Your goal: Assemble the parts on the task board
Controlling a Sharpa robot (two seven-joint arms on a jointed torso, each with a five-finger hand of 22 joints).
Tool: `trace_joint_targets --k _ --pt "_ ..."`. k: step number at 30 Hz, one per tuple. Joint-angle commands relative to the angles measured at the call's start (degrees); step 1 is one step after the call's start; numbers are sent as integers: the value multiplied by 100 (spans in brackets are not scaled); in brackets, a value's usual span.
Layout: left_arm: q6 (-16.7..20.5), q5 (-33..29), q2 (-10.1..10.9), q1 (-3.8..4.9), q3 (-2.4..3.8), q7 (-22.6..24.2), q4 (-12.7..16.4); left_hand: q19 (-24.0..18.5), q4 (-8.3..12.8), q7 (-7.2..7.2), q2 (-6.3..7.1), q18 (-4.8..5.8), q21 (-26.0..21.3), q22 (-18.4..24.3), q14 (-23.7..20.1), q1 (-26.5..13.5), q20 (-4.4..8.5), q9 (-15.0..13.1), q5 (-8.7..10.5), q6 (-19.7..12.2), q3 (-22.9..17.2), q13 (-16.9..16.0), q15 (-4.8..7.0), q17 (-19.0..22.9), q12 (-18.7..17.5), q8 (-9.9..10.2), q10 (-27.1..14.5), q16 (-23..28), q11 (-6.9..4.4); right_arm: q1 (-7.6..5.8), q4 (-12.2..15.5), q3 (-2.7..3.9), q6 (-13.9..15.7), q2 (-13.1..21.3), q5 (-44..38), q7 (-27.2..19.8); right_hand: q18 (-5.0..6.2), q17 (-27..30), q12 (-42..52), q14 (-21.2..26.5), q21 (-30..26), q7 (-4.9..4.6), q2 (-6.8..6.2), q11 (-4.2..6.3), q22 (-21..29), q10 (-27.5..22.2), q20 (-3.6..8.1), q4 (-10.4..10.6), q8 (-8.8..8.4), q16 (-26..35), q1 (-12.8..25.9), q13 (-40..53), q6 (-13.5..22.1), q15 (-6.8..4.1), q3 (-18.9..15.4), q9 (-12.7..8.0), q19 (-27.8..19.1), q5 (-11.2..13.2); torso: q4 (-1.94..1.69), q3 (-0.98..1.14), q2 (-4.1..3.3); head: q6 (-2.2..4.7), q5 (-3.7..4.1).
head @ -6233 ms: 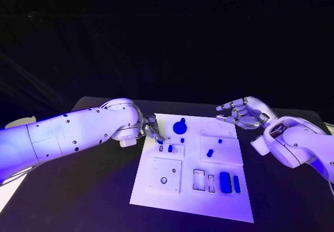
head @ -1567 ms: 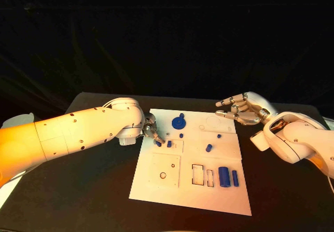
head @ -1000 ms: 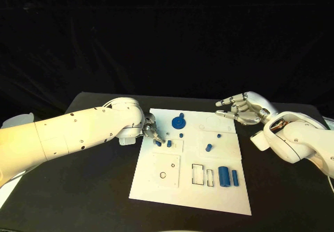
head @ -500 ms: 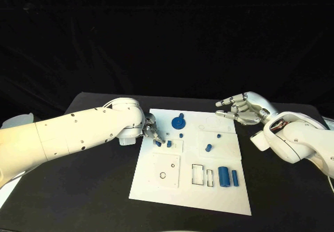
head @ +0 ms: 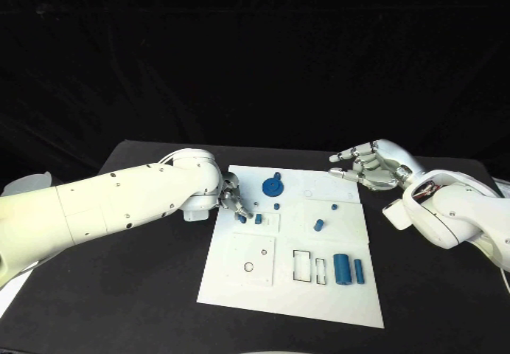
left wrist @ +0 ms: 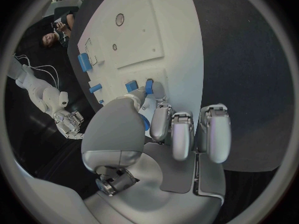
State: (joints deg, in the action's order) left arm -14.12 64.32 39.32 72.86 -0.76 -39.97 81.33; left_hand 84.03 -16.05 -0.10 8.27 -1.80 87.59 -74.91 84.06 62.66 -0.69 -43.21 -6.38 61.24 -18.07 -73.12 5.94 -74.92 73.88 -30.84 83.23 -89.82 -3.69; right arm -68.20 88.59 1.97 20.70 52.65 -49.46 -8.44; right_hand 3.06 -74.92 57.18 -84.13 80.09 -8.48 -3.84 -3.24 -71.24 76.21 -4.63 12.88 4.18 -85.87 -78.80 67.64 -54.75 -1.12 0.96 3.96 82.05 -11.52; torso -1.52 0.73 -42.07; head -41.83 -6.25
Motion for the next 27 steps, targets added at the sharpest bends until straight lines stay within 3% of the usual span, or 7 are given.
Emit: trace_joint_targets --k 1,27 --pt "-173 -26 -25 -31 -21 -122 18 472 -19 4 -5 107 27 -1262 594 -57 56 -6 -11 45 63 -8 36 -1508 38 -12 42 -18 2 3 3 0 -77 -4 -13 -44 88 -956 -17 -447 -37 10 74 1 5 -40 -14 9 28 32 4 -10 -19 -1 -34 6 -28 -40 -2 1 -1 -3 -4" --pt "-201 -25 -22 -31 -20 -172 4 482 -53 4 -30 112 42 -1285 594 -225 58 -25 -5 54 548 -13 37 -1508 23 5 46 -18 3 3 -6 0 -88 -10 -10 -47 88 -956 -20 -447 -38 11 81 1 4 -40 -14 13 28 33 13 -19 -19 -2 -52 6 -26 -65 -4 -6 -1 -27 -8"
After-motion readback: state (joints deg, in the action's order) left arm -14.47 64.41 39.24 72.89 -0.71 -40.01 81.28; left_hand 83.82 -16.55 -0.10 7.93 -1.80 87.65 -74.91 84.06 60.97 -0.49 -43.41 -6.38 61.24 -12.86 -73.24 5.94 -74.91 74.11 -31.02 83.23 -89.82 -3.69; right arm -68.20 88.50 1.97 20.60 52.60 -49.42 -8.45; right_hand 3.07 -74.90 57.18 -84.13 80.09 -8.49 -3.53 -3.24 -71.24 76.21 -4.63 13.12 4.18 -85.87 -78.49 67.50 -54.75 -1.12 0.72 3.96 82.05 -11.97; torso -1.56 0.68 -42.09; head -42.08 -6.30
